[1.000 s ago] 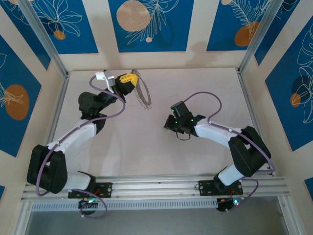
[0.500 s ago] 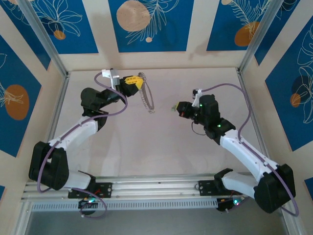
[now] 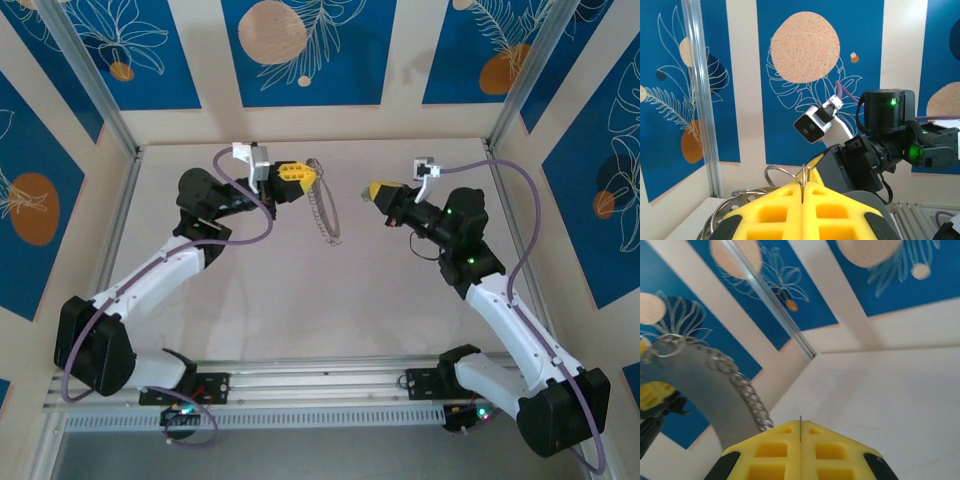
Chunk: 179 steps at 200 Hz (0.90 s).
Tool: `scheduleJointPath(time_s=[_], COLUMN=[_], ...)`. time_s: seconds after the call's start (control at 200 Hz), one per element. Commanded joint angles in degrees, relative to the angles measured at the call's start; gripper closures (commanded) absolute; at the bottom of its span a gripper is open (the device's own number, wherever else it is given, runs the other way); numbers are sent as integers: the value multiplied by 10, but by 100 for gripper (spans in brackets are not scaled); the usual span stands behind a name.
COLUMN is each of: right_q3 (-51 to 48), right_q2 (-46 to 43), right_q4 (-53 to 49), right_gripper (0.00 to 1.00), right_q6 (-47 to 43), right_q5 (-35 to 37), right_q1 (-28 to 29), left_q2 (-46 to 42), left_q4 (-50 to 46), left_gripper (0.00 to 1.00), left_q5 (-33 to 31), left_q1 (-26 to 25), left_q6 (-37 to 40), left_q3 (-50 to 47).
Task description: Put the keys on the keyring
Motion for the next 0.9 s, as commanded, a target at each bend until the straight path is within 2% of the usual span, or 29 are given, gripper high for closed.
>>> scheduleJointPath(time_s=[0.0,0.385,0.89], right_q3=[4,3,41], right_q2=[-20,-25,19], right_q4=[84,147,187], right_gripper=[100,100,100], right_q6=[-32,-22,-9], right_q5=[-60,-110,-101], right_q1=[-5,-7,42], left_q2=[-15,5,8], left_q4=[6,-7,-19], left_gripper=[100,100,100], left_q5=[-11,-7,5], left_q1=[-12,-24,-31], left_q6=[35,54,58], left_q3=[29,48,50])
